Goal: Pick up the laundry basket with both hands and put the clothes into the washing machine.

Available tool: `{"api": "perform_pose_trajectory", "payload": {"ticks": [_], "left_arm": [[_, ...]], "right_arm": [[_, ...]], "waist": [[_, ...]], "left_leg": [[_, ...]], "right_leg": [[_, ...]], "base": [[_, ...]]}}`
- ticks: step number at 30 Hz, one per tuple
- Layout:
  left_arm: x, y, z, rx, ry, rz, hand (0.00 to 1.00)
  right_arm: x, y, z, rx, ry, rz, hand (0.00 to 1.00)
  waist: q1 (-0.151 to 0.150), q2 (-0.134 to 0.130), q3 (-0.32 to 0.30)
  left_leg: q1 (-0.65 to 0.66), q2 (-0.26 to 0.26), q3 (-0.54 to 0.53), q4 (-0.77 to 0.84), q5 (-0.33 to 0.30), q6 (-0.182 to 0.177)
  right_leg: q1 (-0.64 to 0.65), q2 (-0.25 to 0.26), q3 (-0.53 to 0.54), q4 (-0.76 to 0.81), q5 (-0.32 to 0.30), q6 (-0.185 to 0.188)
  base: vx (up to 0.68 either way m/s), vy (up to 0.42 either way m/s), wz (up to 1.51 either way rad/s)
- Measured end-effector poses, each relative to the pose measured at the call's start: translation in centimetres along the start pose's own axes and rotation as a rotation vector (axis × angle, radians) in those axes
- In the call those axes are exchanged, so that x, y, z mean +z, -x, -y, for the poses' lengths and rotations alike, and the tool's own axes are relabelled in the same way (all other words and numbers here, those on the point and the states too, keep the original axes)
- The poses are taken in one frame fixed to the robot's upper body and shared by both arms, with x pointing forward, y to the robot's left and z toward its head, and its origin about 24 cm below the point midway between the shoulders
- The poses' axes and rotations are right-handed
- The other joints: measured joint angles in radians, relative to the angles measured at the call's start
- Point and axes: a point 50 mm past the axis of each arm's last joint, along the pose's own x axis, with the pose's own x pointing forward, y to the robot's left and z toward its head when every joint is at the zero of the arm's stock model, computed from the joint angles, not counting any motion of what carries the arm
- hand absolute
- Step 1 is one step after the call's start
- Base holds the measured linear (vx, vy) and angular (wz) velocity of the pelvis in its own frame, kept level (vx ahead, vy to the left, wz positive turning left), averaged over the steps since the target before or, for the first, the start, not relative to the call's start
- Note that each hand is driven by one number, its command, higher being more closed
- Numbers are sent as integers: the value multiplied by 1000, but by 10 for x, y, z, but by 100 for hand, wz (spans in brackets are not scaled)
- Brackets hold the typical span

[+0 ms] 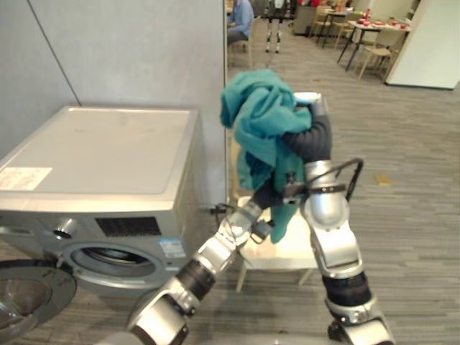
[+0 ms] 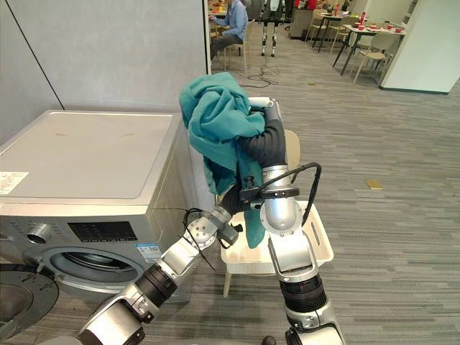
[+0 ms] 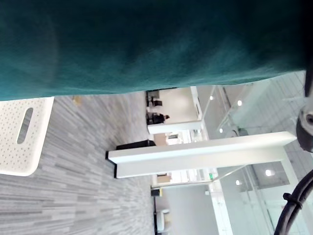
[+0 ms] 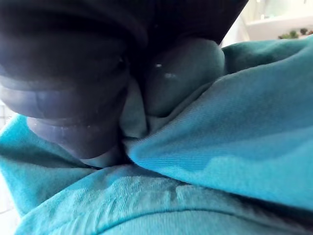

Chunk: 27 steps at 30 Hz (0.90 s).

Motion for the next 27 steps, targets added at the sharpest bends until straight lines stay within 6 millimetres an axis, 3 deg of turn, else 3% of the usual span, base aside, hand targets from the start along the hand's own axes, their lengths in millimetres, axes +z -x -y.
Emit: {"api": "perform_pose_trajectory", "payload": {"ticks": [17, 18, 27], "left_arm": [[7, -5, -2, 52, 132, 20, 100], [8, -6, -4, 70, 137, 23, 100], [14, -3, -25, 243, 158, 58, 100]], "right_arm": [[-10, 5, -23, 88, -66, -44, 100], [-12, 5, -23, 89, -65, -51, 0], [-15, 8, -32, 112, -79, -70, 0]], "waist": [[0, -2, -10], [0, -2, -10], [1, -2, -10]], "left_leg": [[-2, 0, -4, 0, 0, 0], [-3, 0, -4, 0, 0, 0], [-6, 0, -7, 0, 0, 0]], "right_leg": [[0, 0, -2, 2, -6, 1], [0, 0, -2, 2, -6, 1], [-2, 0, -4, 1, -7, 2]], "base": [[14, -3, 1], [0, 0, 0], [0, 0, 0]]}}
